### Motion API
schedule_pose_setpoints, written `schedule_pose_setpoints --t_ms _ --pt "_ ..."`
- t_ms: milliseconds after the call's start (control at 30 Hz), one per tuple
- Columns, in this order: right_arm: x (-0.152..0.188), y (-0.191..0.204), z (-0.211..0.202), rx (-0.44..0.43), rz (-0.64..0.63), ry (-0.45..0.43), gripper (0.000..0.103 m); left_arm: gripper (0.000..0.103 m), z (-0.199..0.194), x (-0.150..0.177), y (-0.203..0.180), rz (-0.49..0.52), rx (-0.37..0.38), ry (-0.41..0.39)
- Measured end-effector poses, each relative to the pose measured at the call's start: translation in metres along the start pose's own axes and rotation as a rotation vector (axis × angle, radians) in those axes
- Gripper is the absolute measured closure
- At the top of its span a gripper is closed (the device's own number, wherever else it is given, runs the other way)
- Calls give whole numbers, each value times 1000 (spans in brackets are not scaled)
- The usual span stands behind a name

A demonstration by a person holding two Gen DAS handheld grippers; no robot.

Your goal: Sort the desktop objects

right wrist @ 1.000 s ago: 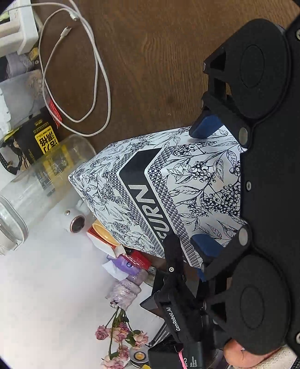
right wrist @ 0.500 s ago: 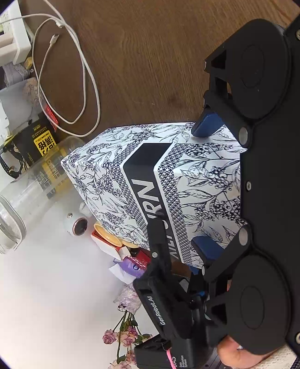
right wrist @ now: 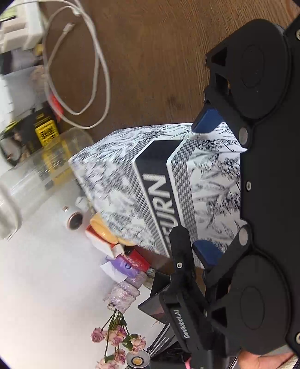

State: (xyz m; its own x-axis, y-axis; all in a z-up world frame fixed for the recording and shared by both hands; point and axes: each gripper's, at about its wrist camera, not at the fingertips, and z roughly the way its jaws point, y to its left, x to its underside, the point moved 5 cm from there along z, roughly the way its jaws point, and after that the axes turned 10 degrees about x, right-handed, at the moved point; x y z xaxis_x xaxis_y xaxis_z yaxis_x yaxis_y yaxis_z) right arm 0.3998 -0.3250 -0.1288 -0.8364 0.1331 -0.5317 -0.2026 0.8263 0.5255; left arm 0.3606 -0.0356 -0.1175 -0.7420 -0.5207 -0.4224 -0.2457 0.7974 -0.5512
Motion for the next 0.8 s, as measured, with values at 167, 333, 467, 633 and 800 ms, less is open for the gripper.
schedule_pose_setpoints --t_ms 167,333,467,633,800 --pt "23 28 -73 48 -132 -113 0 0 -72 13 -9 210 -32 -157" --pt "94 60 -152 129 -255 -144 0 0 -155 81 -22 470 -83 -257" --pt "164 76 -197 197 -246 -125 0 0 -204 153 -29 506 -97 -256" --pt "230 92 -233 267 -226 -121 0 0 -247 221 -23 477 -151 -218" --pt "262 112 -250 301 -269 -102 0 0 -279 259 -7 356 -249 -146"
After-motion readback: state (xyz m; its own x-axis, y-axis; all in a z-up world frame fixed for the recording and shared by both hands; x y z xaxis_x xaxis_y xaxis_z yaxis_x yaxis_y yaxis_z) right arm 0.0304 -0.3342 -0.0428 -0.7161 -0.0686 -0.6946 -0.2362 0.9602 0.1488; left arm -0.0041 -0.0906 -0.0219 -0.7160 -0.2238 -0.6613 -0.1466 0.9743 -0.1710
